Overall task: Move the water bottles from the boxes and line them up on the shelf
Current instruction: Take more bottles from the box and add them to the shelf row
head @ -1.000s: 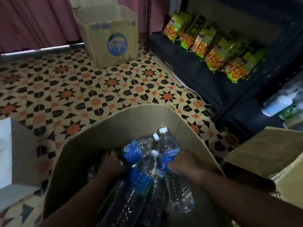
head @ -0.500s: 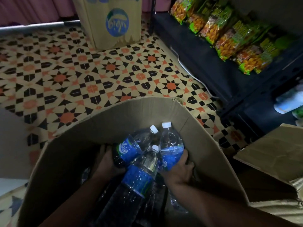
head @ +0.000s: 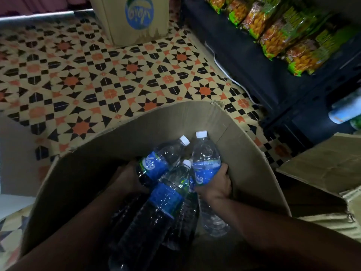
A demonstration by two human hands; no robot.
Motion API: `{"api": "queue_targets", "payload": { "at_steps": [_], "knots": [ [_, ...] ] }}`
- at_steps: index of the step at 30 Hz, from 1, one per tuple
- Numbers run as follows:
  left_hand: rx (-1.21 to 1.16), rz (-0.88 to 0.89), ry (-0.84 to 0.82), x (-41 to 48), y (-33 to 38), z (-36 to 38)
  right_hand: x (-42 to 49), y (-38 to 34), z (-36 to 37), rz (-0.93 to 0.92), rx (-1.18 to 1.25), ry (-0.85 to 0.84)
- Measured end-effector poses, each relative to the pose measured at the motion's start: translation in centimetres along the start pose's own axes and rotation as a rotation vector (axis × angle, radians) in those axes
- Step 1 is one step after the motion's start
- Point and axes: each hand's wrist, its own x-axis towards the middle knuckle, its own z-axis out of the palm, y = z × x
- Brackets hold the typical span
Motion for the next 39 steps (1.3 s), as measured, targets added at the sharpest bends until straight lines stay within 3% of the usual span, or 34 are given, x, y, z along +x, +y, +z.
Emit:
{"api": "queue_targets", "payload": {
  "at_steps": [5,9,16,20,28,33,39],
  "knots": [
    [-0.011,-0.009,0.014,-1.5,0.3,-0.8,-0.8,0.6,-2.3,-0.117,0.117,-0.119],
    [-0.059,0.000,0.077,-2.9,0.5,-1.0,-0.4,0.4,-5.0,-0.168,0.236,-0.439],
    [-0.053,-0.059,0.140,-3.4,1.1,-0.4,-1.5,0.4,-4.2,-0.022,0.378,-0.600],
    [-0.087,-0.064,0.143,-3.5,1.2,0.5,-2.3,1.0,-3.1,0.054,0.328,-0.586],
    [-0.080,-0.053,0.241,-4.3,1.8,0.5,-4.0,1.0,-1.3,0.143,0.239,-0.317],
    [-0.192,-0.003,0.351,-6.5,3.6,-0.1,-4.8,0.6,-3.3,0.031,0.301,-0.355],
    [-0.467,0.110,0.524,-11.3,8.0,-3.6,-7.8,-1.7,-11.4,-0.232,0.424,-0.462]
  ]
}}
